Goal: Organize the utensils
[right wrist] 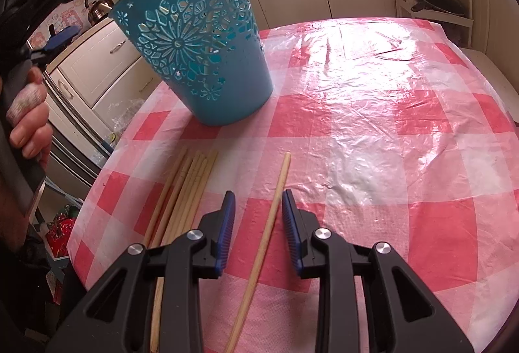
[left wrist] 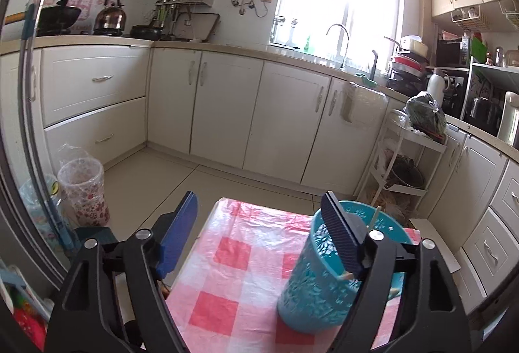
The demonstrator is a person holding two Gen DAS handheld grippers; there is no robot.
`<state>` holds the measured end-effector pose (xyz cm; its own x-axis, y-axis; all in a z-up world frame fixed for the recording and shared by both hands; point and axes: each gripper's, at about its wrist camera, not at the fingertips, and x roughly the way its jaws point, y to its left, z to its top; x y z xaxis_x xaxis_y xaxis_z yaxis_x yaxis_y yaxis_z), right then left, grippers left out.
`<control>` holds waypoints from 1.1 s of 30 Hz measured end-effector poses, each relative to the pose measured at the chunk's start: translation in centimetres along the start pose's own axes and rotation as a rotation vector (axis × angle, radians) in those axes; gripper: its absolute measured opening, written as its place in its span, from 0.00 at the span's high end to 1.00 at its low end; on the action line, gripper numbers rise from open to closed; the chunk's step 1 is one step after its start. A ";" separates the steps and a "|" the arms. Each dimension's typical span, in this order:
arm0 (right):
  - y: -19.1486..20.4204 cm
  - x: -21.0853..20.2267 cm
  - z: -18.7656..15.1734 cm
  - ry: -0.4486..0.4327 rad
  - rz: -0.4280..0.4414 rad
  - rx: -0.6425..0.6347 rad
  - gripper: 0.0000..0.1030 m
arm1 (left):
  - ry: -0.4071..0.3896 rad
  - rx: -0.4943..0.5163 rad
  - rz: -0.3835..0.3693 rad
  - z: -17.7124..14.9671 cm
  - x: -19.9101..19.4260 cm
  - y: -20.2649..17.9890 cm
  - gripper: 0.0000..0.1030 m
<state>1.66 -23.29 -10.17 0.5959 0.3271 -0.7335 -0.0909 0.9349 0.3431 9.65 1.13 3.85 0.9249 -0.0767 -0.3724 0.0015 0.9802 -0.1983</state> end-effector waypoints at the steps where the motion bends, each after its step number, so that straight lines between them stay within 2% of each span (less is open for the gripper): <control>1: 0.1 0.0 -0.1 0.002 -0.008 -0.010 0.71 | 0.012 -0.014 0.015 -0.7 -0.3 1.0 0.22; 4: 0.6 0.0 -0.1 0.011 -0.035 -0.039 0.71 | 0.084 -0.069 0.052 -3.4 -0.4 4.1 0.21; 8: 1.5 0.2 -0.2 0.021 -0.098 -0.115 0.78 | 0.188 -0.143 0.083 -7.0 0.4 6.8 0.21; 12: 1.4 0.2 0.0 0.044 -0.134 -0.151 0.92 | 0.236 -0.158 0.082 -9.3 0.8 7.3 0.21; 17: 1.5 -0.1 -0.3 0.057 -0.160 -0.182 0.93 | 0.268 -0.134 0.095 -11.3 1.1 7.0 0.21; 20: 0.5 -0.9 -0.2 0.055 -0.087 -0.092 0.95 | 0.243 -0.142 0.095 -11.1 0.7 7.3 0.17; 25: -0.8 -4.7 1.5 -0.057 0.075 0.052 0.95 | 0.273 -0.151 0.082 -11.2 1.2 7.3 0.16; 29: -0.4 -8.0 4.3 -0.167 0.172 0.098 0.95 | 0.284 -0.147 0.078 -11.3 1.5 7.2 0.16; 33: 1.4 -10.6 7.8 -0.271 0.239 0.078 0.96 | 0.288 -0.149 0.077 -11.3 1.6 7.1 0.15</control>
<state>1.42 -26.57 2.68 0.7555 0.4772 -0.4488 -0.1980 0.8195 0.5378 6.88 5.94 -8.38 0.7745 -0.0729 -0.6283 -0.1393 0.9493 -0.2818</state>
